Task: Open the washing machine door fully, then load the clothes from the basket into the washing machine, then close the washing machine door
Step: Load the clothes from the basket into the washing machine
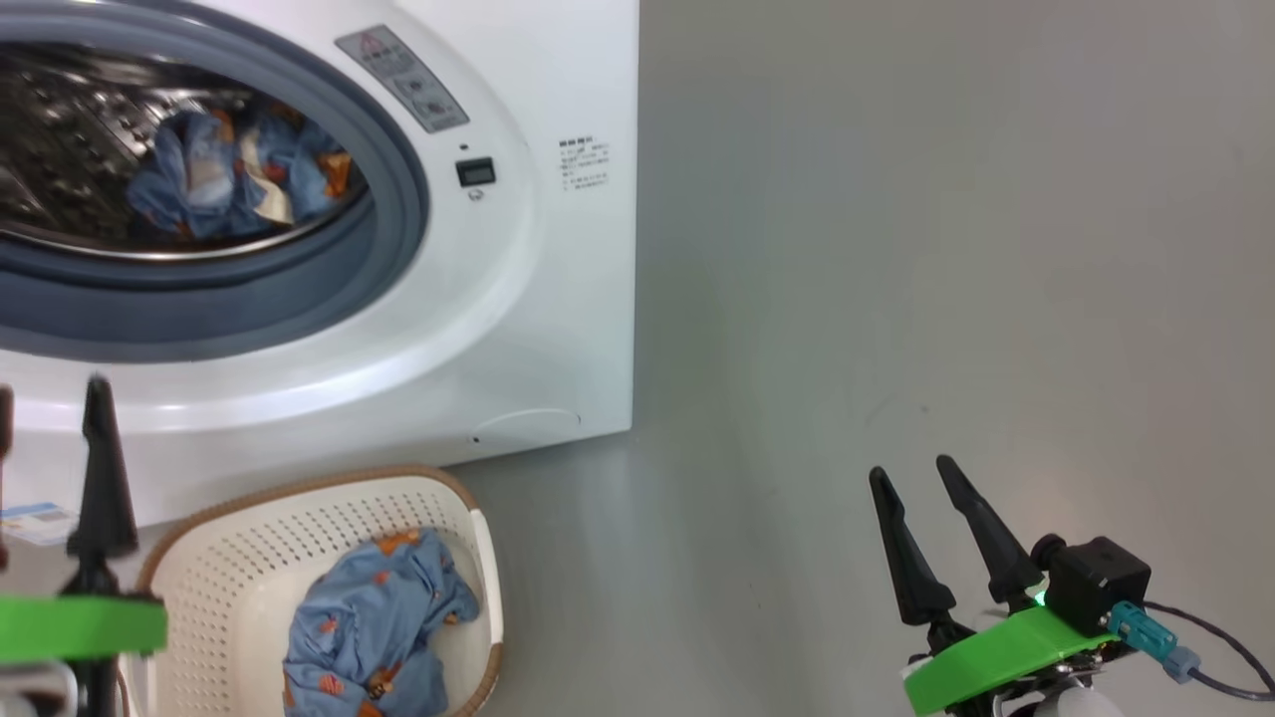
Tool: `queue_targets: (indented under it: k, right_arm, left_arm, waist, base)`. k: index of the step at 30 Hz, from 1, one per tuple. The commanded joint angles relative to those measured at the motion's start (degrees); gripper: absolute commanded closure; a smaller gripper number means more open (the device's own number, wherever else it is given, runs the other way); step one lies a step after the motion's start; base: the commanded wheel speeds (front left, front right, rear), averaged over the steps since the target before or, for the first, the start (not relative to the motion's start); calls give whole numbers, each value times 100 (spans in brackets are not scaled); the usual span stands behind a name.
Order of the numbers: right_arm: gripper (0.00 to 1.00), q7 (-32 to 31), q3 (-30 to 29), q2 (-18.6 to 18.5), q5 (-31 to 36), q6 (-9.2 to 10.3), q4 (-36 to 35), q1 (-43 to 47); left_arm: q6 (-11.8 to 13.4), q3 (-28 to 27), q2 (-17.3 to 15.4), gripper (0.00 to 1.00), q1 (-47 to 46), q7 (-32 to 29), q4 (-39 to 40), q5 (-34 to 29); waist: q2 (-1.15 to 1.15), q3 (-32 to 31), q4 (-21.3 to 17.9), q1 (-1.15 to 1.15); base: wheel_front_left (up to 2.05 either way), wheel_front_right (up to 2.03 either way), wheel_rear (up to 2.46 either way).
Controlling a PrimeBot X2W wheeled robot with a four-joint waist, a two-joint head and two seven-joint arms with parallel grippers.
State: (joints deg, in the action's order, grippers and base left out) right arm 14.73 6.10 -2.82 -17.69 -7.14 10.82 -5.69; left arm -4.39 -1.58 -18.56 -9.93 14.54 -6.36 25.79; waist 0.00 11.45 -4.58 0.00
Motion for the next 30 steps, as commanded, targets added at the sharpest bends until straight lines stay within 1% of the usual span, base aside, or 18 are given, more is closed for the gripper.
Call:
queue_targets:
  k: [1,10,16,21,30]
  right_arm:
    - [0,27,112,-6,54,-35,-123,4]
    - [0,27,82,-6,139,-35,-183,92]
    - [0,27,71,-6,221,-35,-235,145]
    - [0,27,42,-6,233,-35,-259,178]
    - [0,27,-16,-6,288,-35,-234,225]
  left_arm:
    - [-55,-267,-155,0,-2,45,169,-79]
    - [-115,-855,421,0,960,45,434,-663]
    - [-146,-1206,790,0,1444,46,457,-948]
    - [-197,-1370,1008,0,1779,46,430,-1189]
    - [-249,-1555,1350,0,2194,46,399,-1391]
  waist:
    - [0,-166,46,0]
    - [0,-416,24,0]
    - [0,-577,-9,0]
    - [0,-653,-35,0]
    - [0,-820,-30,0]
  base:
    - [0,0,0]
    - [0,0,0]
    - [0,0,0]
    - [0,0,0]
    - [0,0,0]
